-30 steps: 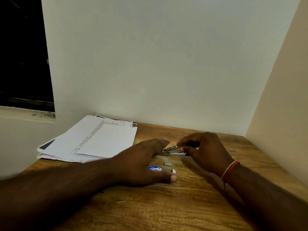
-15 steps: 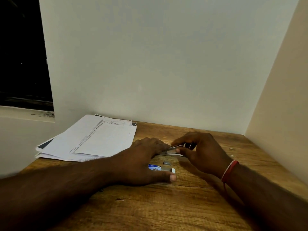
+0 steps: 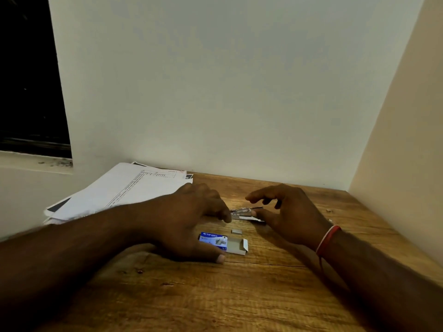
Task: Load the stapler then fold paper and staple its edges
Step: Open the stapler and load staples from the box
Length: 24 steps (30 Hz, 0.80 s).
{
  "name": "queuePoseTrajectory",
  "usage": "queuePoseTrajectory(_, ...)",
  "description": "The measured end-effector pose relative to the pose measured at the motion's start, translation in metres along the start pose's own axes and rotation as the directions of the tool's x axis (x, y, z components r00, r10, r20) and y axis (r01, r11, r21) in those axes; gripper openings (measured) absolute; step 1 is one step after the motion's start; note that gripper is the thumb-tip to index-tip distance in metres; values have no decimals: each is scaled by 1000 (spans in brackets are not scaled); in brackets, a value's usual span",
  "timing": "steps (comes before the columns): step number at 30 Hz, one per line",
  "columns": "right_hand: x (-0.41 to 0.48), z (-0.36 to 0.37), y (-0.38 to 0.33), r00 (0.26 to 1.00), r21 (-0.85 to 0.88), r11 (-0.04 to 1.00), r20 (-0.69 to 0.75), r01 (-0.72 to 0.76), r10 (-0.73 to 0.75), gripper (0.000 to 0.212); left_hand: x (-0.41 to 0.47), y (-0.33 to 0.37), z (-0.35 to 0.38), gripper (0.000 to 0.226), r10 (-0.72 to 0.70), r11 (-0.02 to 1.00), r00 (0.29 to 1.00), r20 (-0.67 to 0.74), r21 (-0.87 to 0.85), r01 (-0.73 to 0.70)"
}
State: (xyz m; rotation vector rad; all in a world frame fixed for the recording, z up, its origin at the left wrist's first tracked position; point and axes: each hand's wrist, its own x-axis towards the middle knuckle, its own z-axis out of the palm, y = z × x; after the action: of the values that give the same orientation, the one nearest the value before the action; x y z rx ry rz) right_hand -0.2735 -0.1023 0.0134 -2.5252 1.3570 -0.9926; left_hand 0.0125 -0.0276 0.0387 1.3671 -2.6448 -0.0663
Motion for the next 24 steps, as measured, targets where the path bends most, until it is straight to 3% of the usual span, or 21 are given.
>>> queuePoseTrajectory(4, -5, 3, -18, 991, 12, 995, 87, 102, -103, 29, -2, -3, -7, 54, 23, 999, 1000, 17, 26, -23)
queuePoseTrajectory(9, -12, 14, -32, 989, -35, 998, 141, 45, -39, 37, -2, 3, -7, 31, 17, 1000, 999, 35, 8, -17)
queuePoseTrajectory(19, -15, 12, -43, 978, -92, 994, 206, 63, -43, 57, 1, 3, -3, 26, -8, 996, 998, 55, -86, 13)
queuePoseTrajectory(24, -15, -1, -45, 981, 102, 992, 176, 69, -86, 62, 2, 2, -3, 27, -41, 994, 998, 51, -95, 46)
